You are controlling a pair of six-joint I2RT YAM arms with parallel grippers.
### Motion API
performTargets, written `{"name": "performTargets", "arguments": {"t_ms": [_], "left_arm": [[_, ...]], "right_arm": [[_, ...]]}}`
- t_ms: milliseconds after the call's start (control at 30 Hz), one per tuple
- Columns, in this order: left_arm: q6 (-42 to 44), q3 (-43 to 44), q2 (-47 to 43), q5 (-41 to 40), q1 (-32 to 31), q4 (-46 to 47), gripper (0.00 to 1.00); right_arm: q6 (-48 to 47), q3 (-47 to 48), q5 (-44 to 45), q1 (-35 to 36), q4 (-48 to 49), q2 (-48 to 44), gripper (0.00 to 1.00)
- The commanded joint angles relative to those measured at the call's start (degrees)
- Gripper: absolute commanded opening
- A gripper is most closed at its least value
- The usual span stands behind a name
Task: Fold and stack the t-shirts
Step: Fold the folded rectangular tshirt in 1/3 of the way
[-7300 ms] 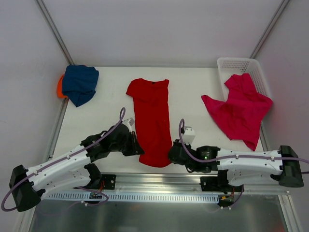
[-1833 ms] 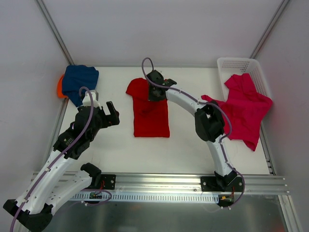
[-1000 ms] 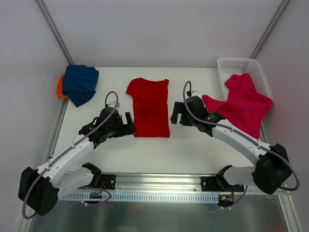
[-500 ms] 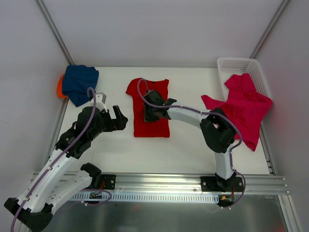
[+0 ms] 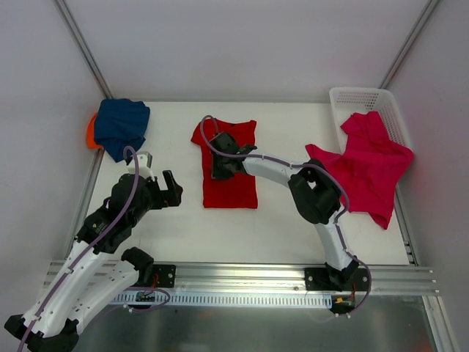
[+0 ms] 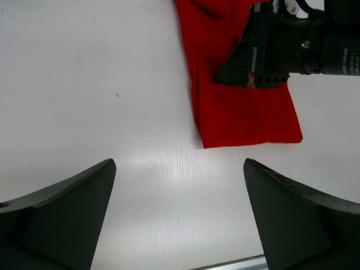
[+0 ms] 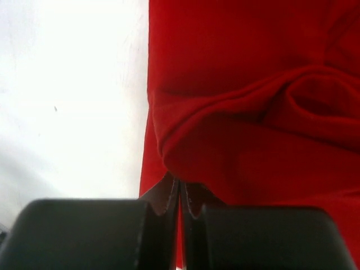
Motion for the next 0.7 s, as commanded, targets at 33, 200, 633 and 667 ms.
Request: {"name": "performTargets", "arguments": {"t_ms": [33,200,633,667], "left_arm": [[1.0,-0.4,-0.6,-1.0,0.0,0.0,0.99],[1.2,-0.2,0.0,-0.6,0.0,-0.2,0.99],[1.5,-0.3,1.9,-0.5,0.2,-0.2,0.99],[1.4,-0.3,2.0,-0.3,0.2,-0.1,0.99]], "right_arm": [[-1.5,7.4,4.3,-1.7,-1.5,3.8,0.01],[-3.4,16.5,6.4,-5.2,-1.6,9.5,0.01],[-8.1,18.4,3.3,-9.1,6.5,9.8,1.0],[-8.6,14.3,5.3,-9.1,8.6,2.7,1.0]]}}
